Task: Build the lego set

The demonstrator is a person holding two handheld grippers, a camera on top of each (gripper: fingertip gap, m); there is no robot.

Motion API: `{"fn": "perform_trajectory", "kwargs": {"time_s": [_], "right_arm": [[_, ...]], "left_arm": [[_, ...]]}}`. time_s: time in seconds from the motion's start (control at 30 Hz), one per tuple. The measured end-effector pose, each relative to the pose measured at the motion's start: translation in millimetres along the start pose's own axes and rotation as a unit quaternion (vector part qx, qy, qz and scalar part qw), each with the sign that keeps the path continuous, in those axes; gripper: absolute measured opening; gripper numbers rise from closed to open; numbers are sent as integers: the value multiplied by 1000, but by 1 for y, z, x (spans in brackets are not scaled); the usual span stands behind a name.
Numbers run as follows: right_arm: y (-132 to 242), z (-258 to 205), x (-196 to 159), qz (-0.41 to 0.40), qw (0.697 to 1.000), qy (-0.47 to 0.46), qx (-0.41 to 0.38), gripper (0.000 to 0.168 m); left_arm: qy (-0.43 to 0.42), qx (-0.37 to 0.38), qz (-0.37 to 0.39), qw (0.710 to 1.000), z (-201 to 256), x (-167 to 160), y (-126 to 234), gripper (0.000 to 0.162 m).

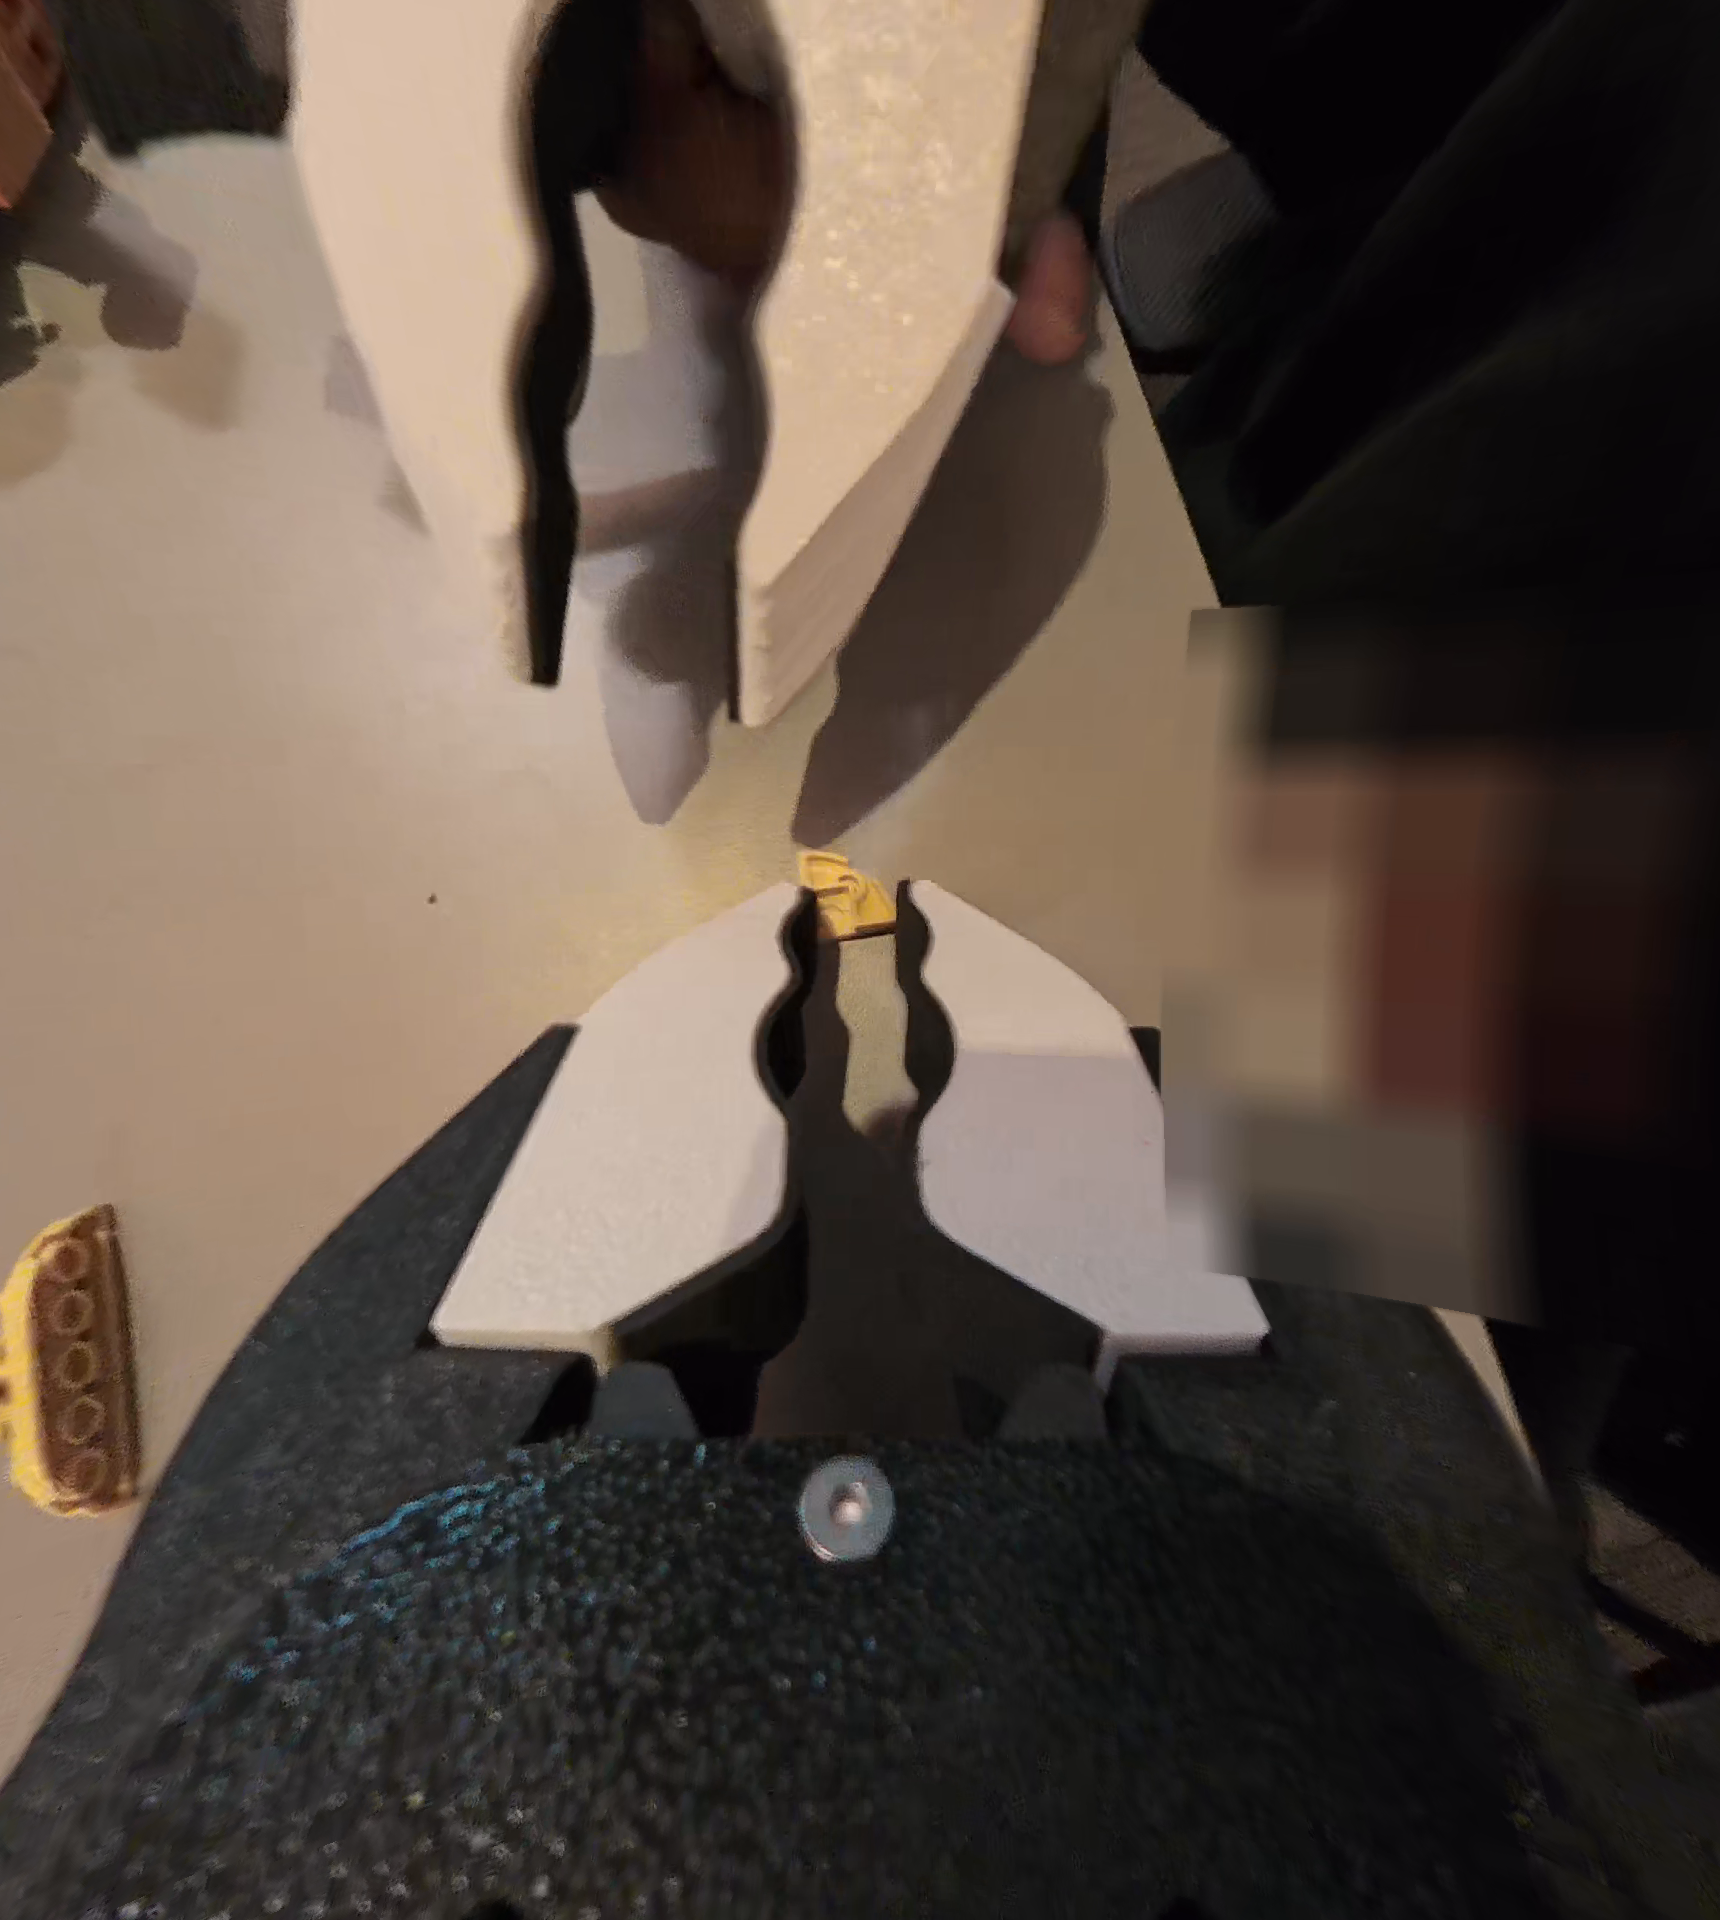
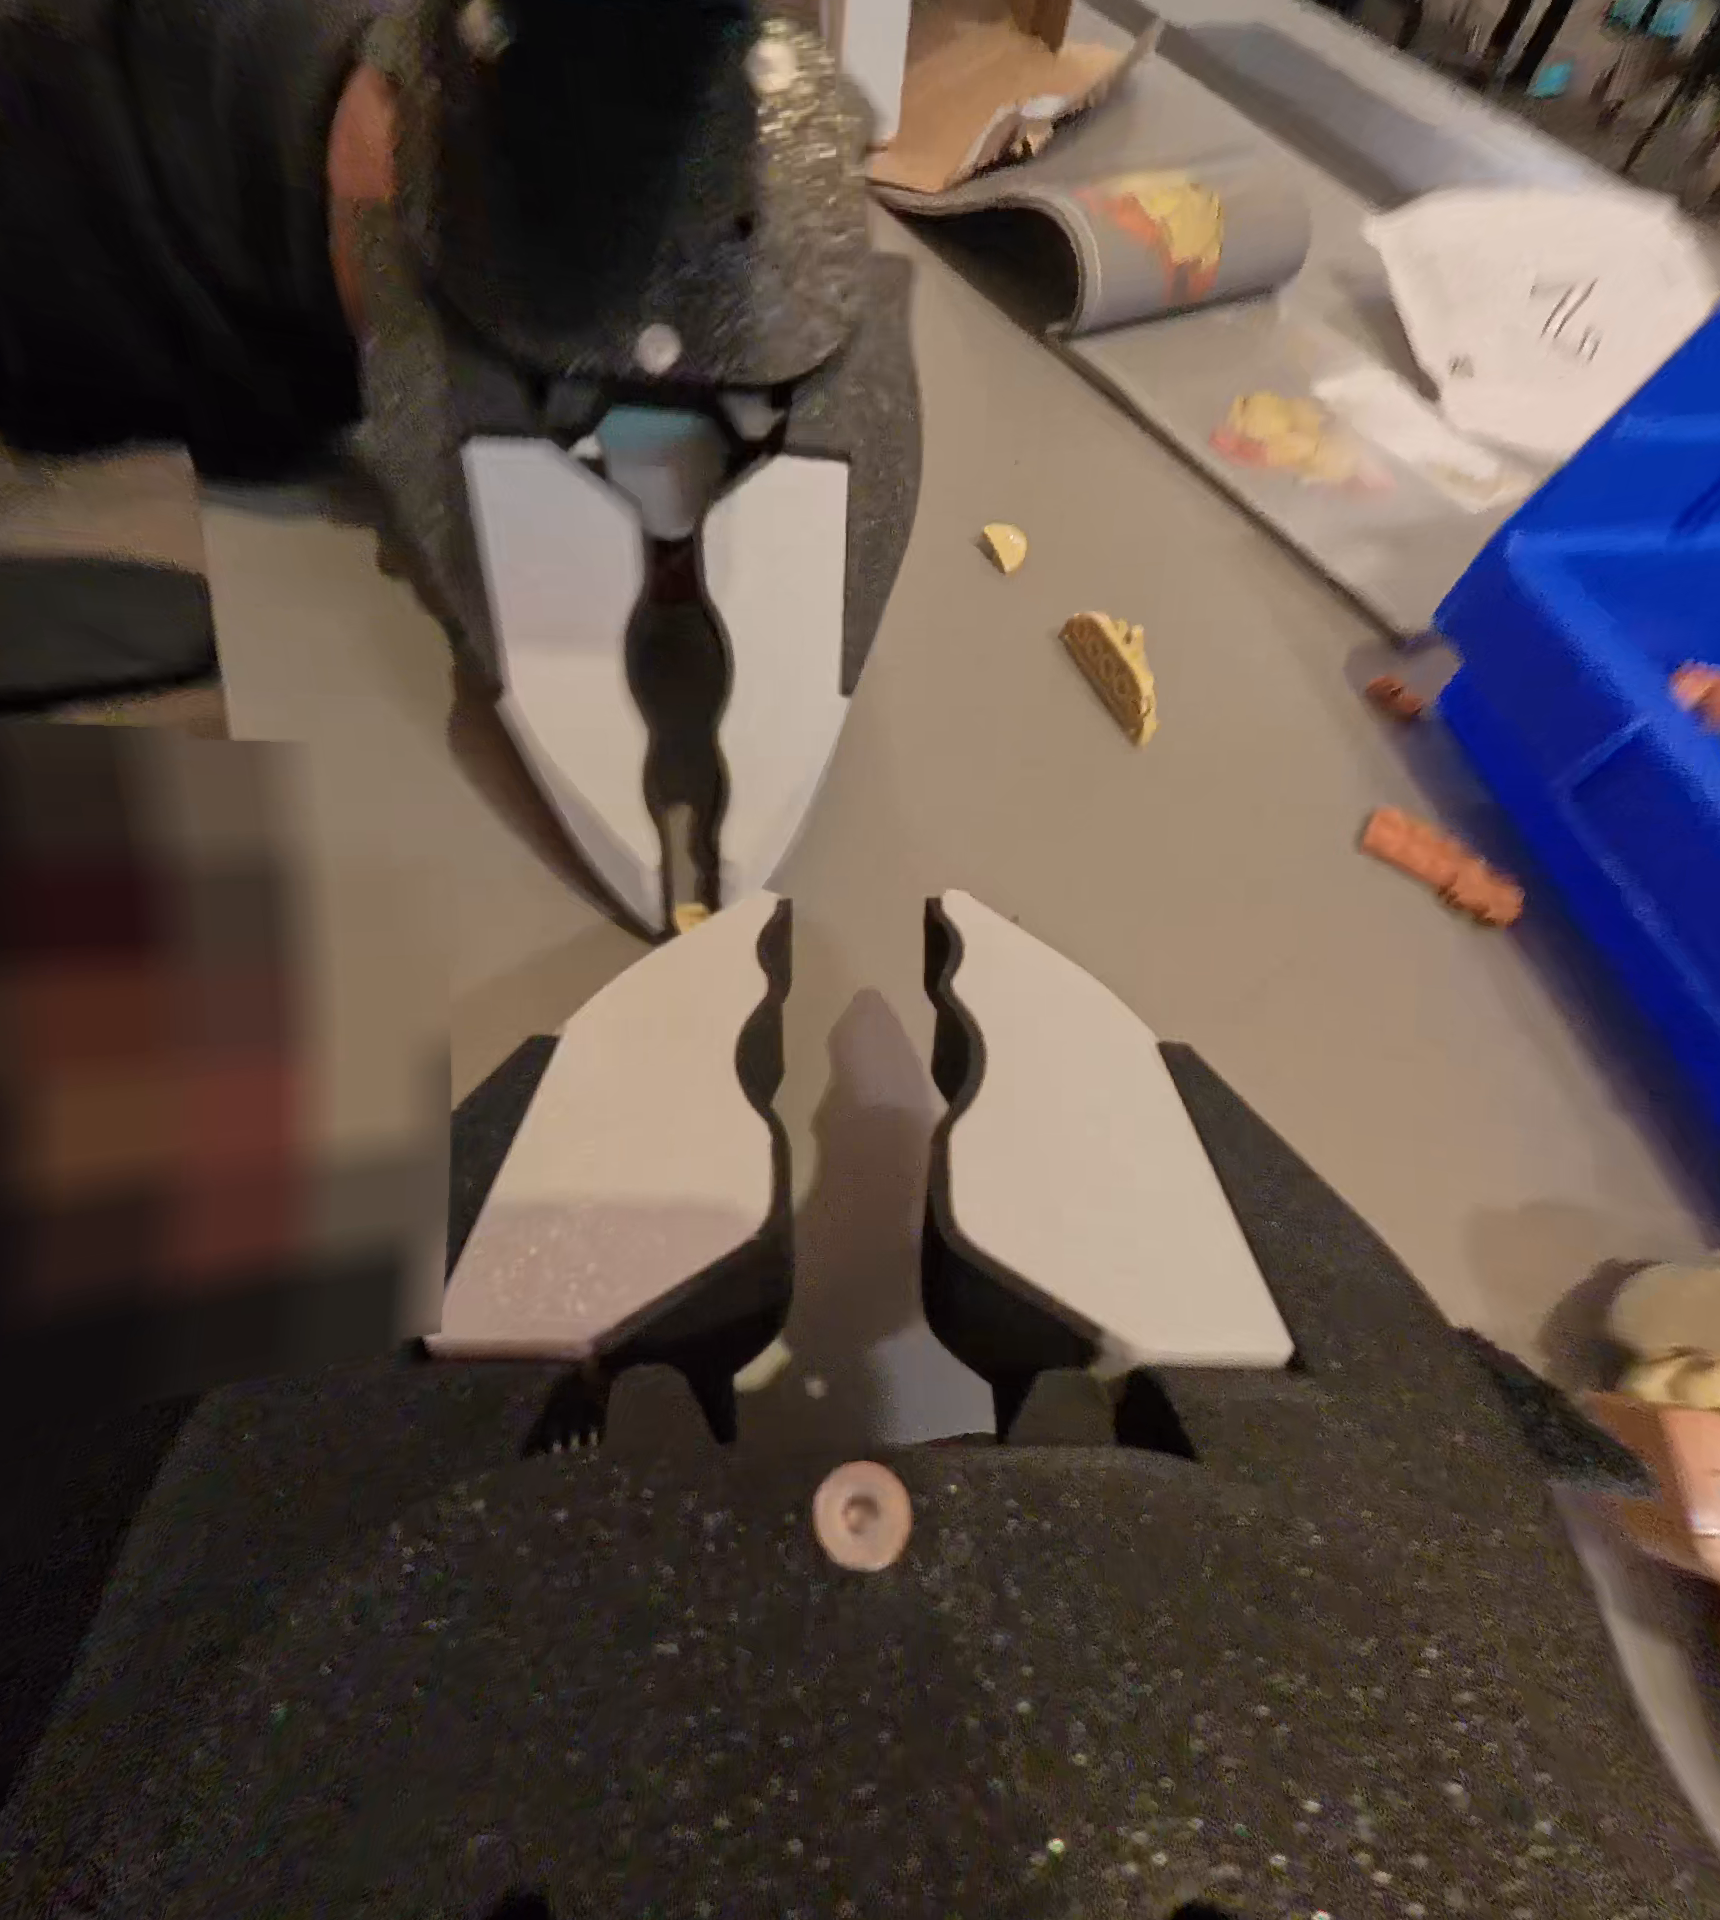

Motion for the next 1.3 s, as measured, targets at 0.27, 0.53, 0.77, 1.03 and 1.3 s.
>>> {"fn": "perform_trajectory", "kwargs": {"time_s": [0.27, 0.53, 0.77, 1.03, 1.3], "right_arm": [[3, -10, 1, 26, 962, 272, -1, 17], [-7, -21, 3, 28, 961, 273, 36, 8], [-10, -15, 11, 41, 994, 95, 39, 4], [0, 1, 43, 165, 899, -380, 141, 4], [-5, -7, 51, 199, 802, -522, 210, 5]], "left_arm": [[171, -44, 123, 977, -4, 21, 16, 8], [233, -82, 177, 953, -2, 29, 21, 7], [230, -66, 227, 944, -10, 32, 33, 12], [-56, 145, 308, 939, -17, 55, 64, 33], [-202, 207, 298, 910, -8, 58, 64, 25]]}}
Point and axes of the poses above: each gripper's, where its closed fingertips meet, y back along the fingers, x out of its top, z = x × y across the jaws, the point moved 3 cm from there along y, back along the fingers, and after that the axes turned 9 degrees about z, right-handed, at the moved point
